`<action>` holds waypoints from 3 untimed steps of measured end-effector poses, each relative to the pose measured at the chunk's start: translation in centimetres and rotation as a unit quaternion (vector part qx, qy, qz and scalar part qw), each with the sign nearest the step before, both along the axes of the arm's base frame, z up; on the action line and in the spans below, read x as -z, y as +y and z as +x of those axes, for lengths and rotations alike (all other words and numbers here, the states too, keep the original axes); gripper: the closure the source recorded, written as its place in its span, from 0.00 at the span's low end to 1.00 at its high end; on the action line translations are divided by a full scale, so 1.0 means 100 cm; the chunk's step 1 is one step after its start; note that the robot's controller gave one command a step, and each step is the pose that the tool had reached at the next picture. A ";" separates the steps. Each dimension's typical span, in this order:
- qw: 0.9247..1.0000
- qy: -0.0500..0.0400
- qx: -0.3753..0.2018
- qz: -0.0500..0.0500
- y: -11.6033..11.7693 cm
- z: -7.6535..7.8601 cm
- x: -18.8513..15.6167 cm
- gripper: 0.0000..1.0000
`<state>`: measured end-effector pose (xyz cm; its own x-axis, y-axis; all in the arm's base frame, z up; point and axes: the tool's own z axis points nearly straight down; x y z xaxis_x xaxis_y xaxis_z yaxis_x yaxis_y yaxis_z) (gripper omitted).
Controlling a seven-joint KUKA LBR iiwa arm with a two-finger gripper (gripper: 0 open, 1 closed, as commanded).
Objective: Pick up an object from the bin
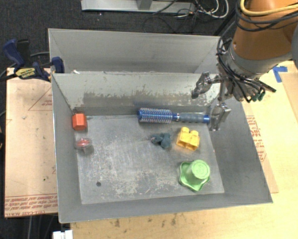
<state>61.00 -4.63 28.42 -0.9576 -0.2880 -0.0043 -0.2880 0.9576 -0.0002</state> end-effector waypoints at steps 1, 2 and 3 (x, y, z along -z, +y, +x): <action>0.999 0.005 -0.048 0.000 -0.004 0.043 0.143 0.00; 1.000 -0.008 0.007 0.000 0.005 0.052 0.180 0.00; 1.000 0.000 0.006 0.000 0.005 0.046 0.189 1.00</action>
Offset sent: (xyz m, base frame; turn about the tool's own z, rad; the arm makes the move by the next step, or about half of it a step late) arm 0.0440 -0.0054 -0.1373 -0.0980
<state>65.65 -4.11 9.49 -0.9612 -0.2760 -0.0040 -0.2760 0.9612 0.0005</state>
